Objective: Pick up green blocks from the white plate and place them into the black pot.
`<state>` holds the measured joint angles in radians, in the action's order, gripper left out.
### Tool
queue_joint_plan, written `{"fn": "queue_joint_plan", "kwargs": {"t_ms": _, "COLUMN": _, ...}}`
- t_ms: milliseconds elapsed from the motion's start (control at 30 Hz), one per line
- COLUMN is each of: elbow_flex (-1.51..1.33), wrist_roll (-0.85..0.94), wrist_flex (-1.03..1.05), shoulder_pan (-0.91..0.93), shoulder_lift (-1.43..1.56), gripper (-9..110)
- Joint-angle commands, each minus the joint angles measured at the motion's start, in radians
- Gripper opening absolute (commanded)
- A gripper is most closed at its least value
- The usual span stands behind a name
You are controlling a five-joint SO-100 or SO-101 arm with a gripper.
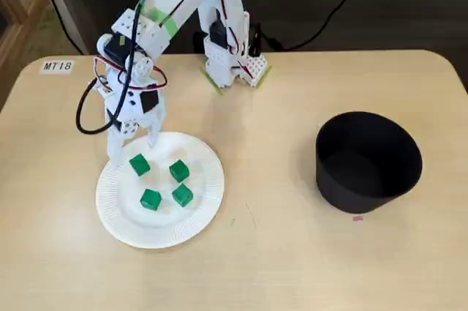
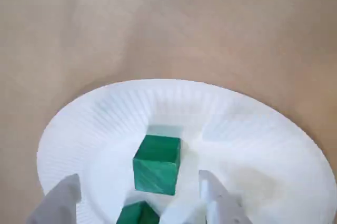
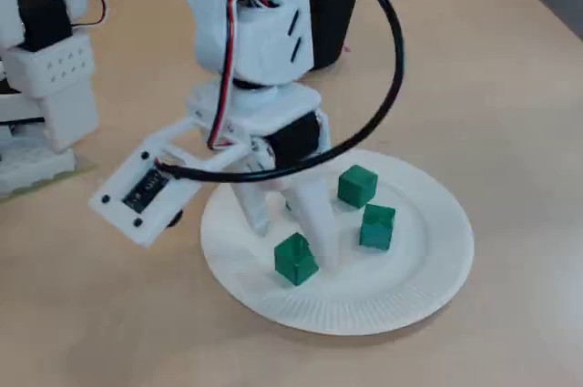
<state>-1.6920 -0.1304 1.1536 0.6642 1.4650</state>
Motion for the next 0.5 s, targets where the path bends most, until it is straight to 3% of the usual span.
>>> {"fn": "queue_joint_plan", "kwargs": {"t_ms": 0, "elbow_flex": 0.046, "wrist_roll": 0.009, "wrist_flex": -0.038, "shoulder_pan": -0.029, "shoulder_lift": -0.011, "gripper": 31}}
{"fn": "queue_joint_plan", "kwargs": {"t_ms": 467, "elbow_flex": 0.046, "wrist_roll": 0.008, "wrist_flex": -0.187, "shoulder_pan": -0.044, "shoulder_lift": -0.095, "gripper": 21}}
